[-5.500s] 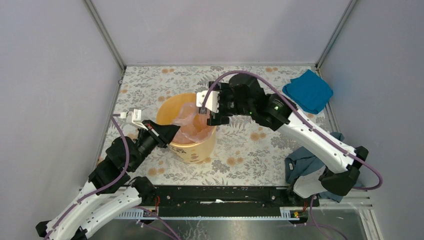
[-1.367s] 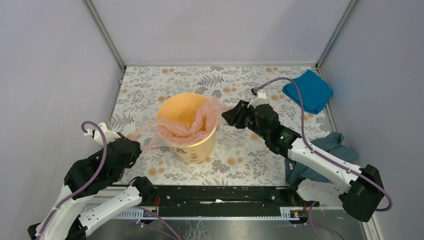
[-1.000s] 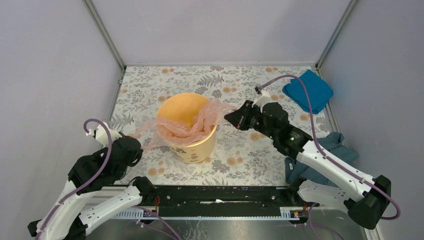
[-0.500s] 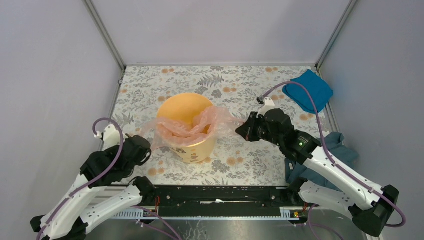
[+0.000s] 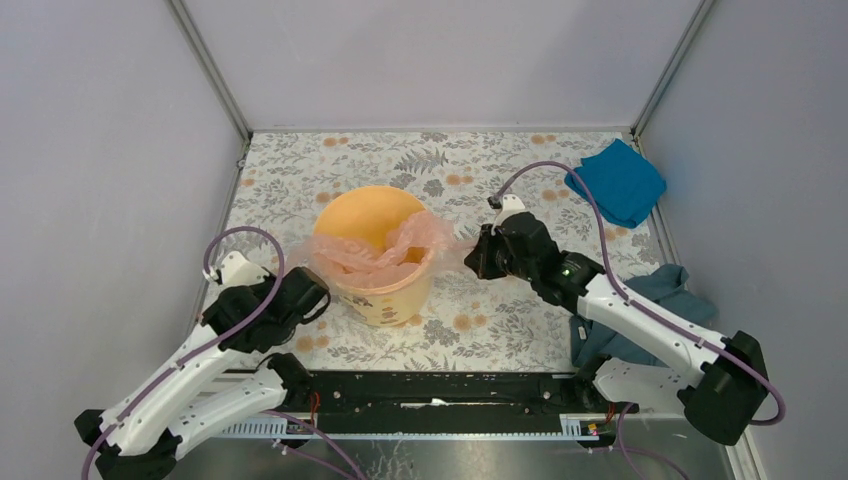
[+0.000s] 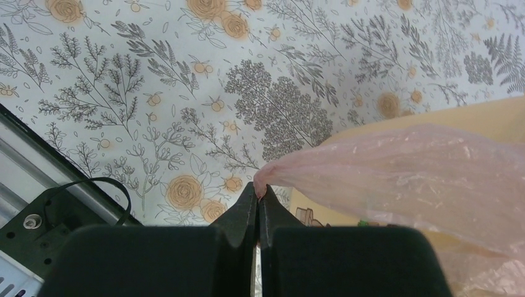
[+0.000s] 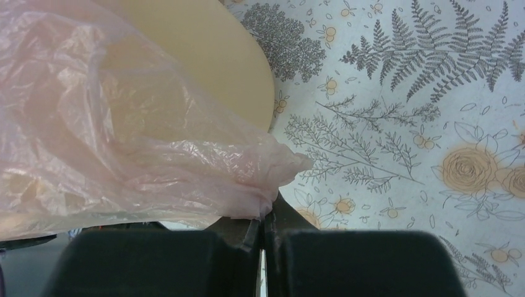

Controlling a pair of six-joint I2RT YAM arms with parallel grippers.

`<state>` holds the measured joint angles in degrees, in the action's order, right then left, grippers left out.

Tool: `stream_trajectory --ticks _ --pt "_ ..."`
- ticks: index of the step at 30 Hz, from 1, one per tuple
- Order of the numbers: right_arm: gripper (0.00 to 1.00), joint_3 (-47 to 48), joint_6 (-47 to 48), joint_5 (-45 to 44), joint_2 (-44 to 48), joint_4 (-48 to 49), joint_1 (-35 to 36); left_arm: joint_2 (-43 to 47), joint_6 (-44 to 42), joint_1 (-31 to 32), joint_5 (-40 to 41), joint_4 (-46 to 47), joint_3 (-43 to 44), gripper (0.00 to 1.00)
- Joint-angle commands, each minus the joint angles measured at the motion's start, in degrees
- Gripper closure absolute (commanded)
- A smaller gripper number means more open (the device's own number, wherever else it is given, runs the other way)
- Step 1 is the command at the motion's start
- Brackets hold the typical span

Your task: Put the trash bags into the trash bin

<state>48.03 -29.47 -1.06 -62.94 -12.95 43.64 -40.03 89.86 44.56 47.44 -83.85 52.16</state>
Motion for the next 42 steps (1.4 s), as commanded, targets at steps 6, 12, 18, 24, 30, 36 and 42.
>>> stream_trajectory --ticks 6,12,18,24,30,36,42 --pt "0.97 -4.43 9.47 0.75 -5.83 19.94 -0.92 -1.06 0.02 -0.35 8.59 6.34 -3.15 1.0" --pt "0.88 -4.44 13.03 3.58 -11.64 29.06 -1.34 -5.51 -6.4 -0.49 8.36 15.64 -6.63 1.0" --pt "0.87 -2.91 8.77 9.24 -14.63 29.87 -6.33 -11.4 -19.62 -5.27 2.61 30.23 -7.88 1.0" --pt "0.72 1.44 11.57 11.33 -13.01 17.49 -7.86 -10.94 -36.94 -9.81 -5.66 44.28 -7.94 1.0" --pt "0.45 8.38 17.37 8.56 -8.25 0.54 -7.87 -13.2 -45.39 -13.72 -12.77 50.98 -6.74 1.0" --pt "0.2 13.31 22.2 3.56 0.01 -15.26 -7.82 -13.64 -45.21 -16.07 -15.78 49.55 -7.66 0.94" --pt "0.14 13.34 30.71 11.51 4.23 -4.39 -7.81 -12.76 -39.25 -18.44 -20.31 45.58 -10.86 0.87"
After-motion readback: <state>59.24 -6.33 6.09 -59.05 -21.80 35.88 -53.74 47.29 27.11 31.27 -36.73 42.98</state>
